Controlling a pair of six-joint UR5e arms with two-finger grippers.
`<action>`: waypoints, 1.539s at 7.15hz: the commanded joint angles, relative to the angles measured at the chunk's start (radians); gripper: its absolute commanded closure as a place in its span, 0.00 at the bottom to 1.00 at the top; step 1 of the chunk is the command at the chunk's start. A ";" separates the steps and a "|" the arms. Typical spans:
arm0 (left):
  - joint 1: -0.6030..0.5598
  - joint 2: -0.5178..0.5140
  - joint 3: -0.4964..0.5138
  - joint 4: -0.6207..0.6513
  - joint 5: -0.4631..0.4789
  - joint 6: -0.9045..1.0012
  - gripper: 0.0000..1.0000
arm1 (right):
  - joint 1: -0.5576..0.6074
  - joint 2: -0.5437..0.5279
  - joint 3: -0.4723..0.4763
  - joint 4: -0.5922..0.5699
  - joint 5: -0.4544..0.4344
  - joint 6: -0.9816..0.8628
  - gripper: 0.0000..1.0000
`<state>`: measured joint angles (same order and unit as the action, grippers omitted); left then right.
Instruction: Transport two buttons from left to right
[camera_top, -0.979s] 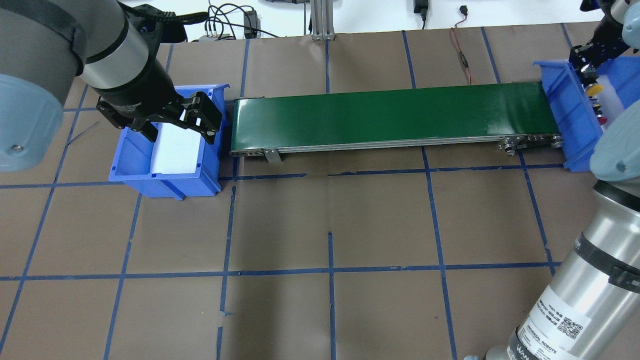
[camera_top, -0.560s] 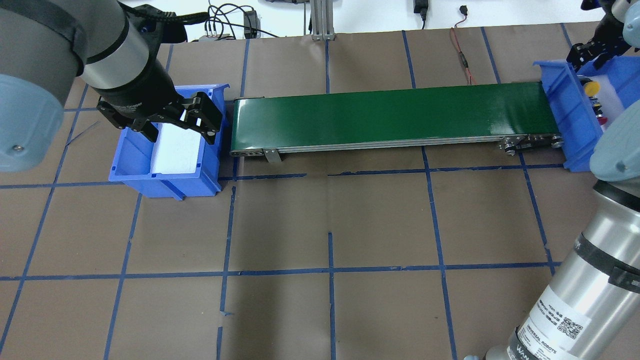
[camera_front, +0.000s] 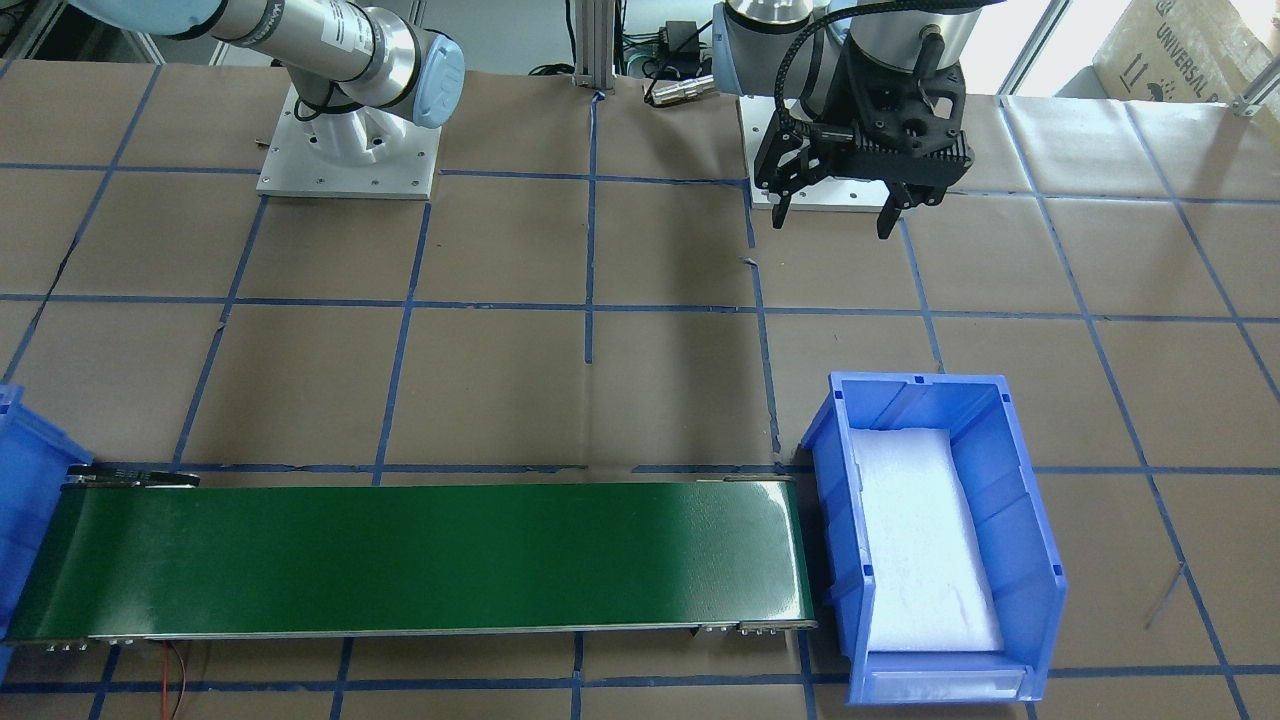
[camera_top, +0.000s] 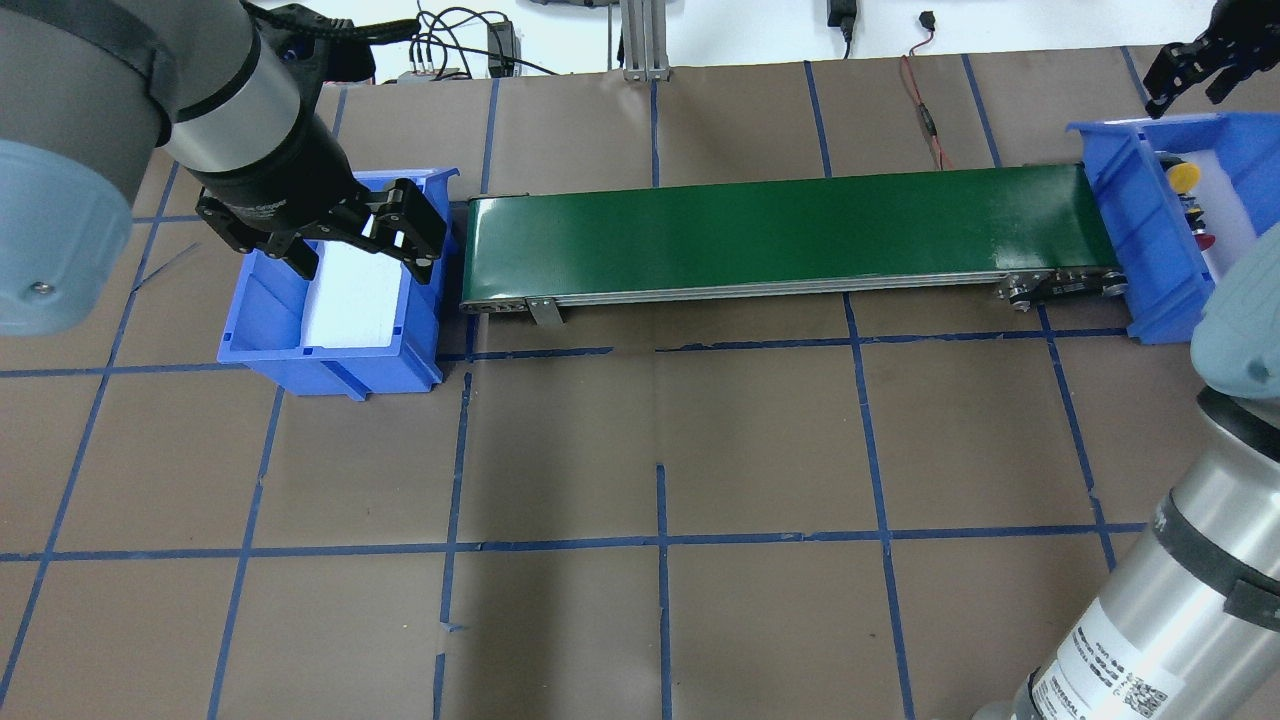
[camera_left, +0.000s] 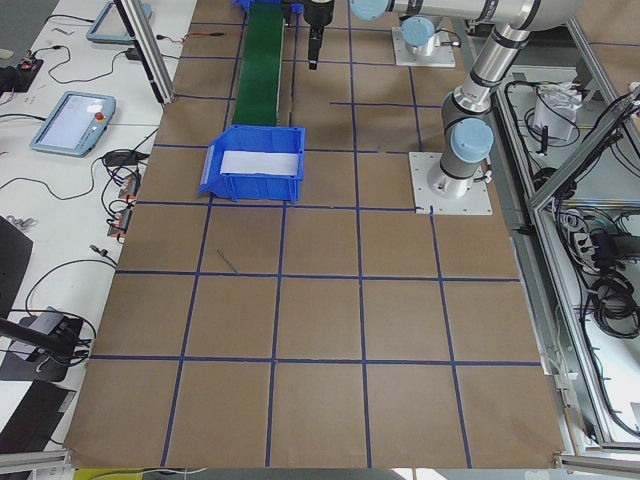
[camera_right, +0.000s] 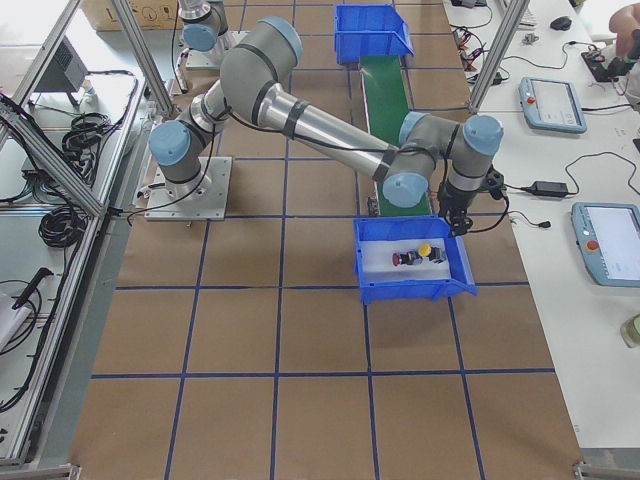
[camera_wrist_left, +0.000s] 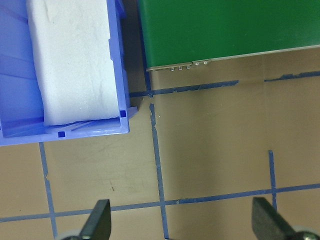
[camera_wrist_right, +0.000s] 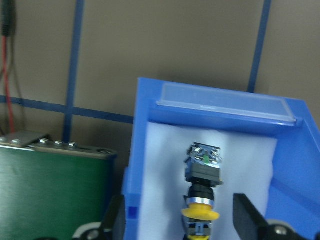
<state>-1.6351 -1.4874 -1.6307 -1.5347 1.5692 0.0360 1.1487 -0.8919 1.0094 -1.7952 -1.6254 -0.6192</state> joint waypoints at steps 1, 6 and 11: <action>0.001 0.004 -0.003 -0.001 0.000 0.002 0.00 | 0.141 -0.082 0.011 0.087 -0.008 0.077 0.12; 0.001 0.006 -0.005 -0.001 0.000 0.002 0.00 | 0.533 -0.316 0.136 0.382 0.006 0.637 0.01; 0.000 0.004 -0.005 -0.001 0.000 0.004 0.00 | 0.540 -0.506 0.413 0.205 0.012 0.612 0.00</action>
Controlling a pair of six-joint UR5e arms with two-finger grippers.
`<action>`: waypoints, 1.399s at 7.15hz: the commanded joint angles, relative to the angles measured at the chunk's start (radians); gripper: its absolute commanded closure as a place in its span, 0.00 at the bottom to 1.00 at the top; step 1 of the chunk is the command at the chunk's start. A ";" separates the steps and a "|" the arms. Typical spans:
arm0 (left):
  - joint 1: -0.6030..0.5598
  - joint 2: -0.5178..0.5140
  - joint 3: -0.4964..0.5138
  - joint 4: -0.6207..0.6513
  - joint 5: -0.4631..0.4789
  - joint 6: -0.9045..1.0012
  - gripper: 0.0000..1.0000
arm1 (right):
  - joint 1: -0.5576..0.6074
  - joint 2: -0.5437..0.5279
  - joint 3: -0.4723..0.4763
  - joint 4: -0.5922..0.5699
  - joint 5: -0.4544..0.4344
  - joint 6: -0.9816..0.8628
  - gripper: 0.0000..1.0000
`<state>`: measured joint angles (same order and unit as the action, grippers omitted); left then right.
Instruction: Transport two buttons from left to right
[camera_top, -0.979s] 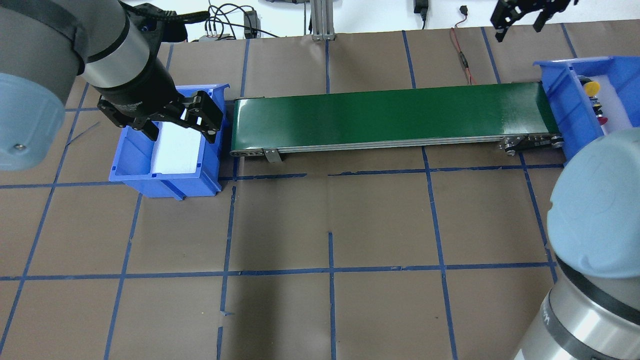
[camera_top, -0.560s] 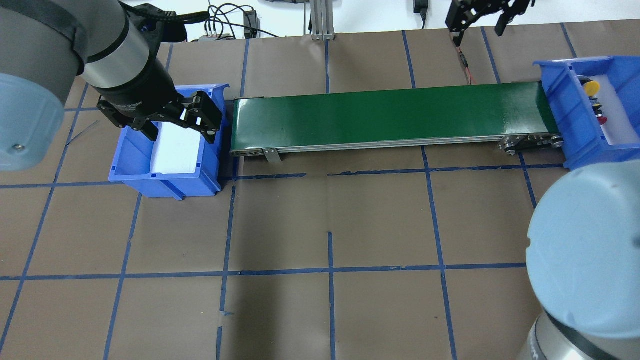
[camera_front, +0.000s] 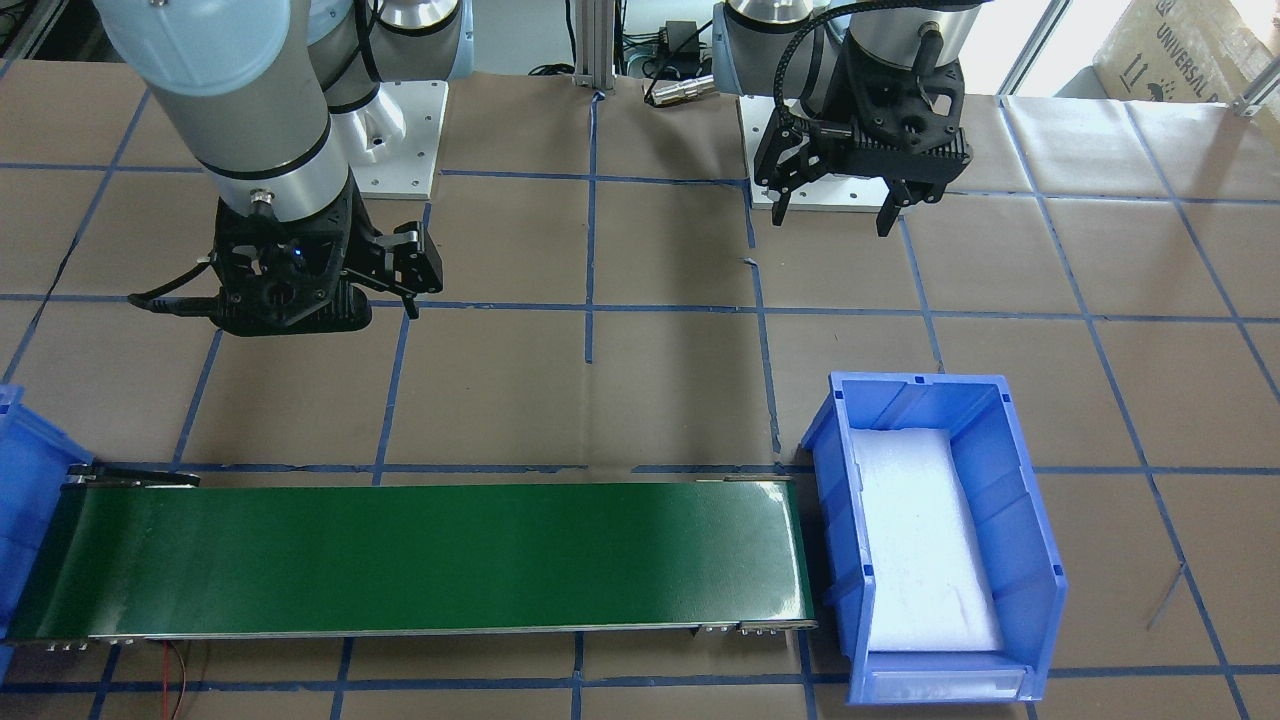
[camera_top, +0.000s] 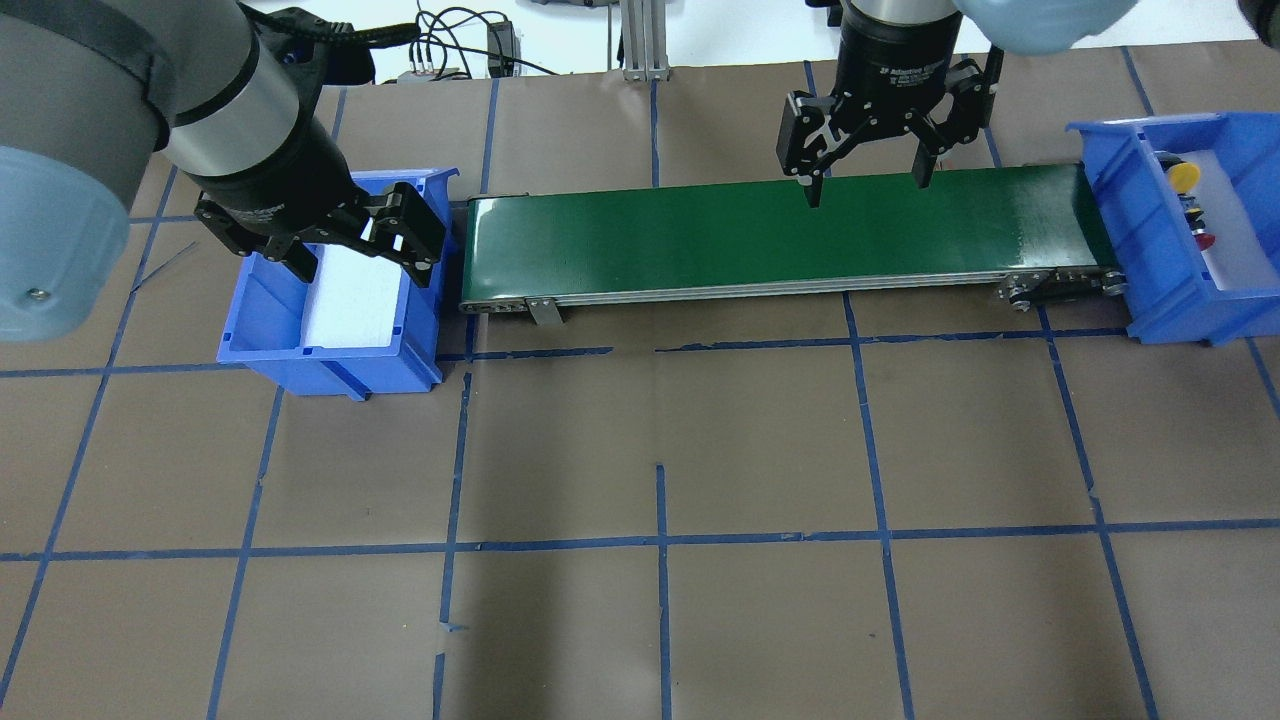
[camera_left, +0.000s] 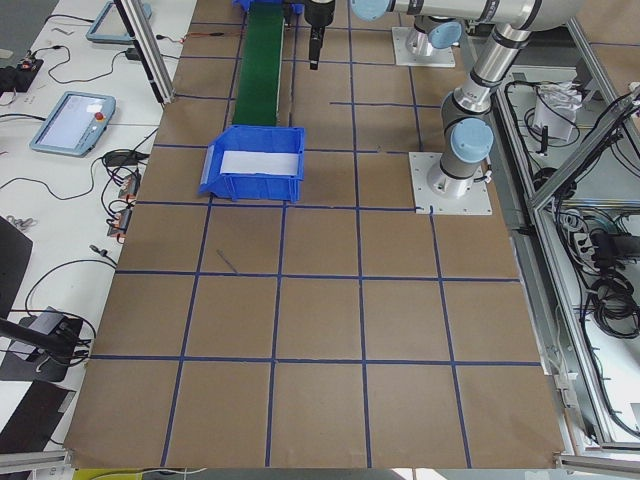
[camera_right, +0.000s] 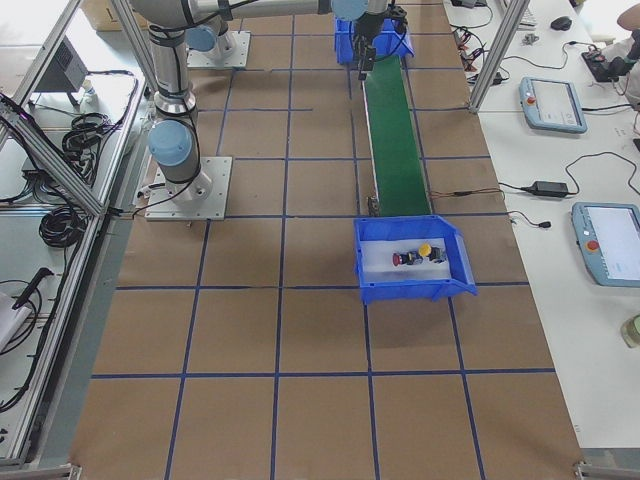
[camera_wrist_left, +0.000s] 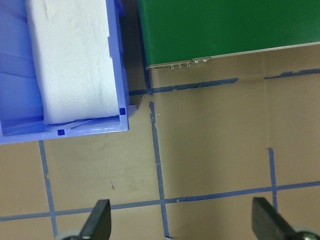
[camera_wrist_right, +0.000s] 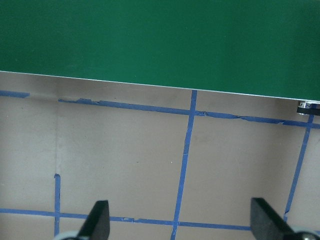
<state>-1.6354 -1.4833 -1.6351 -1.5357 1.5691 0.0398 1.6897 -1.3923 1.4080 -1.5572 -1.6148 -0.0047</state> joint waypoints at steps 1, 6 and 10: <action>0.002 0.001 0.000 0.000 0.000 0.000 0.00 | -0.002 -0.005 0.014 -0.040 0.001 -0.007 0.00; 0.002 0.000 0.003 -0.001 0.000 0.000 0.00 | -0.002 -0.007 0.025 -0.038 0.032 -0.006 0.00; 0.002 0.003 -0.002 -0.006 0.000 0.000 0.00 | -0.002 -0.007 0.023 -0.044 0.038 -0.001 0.00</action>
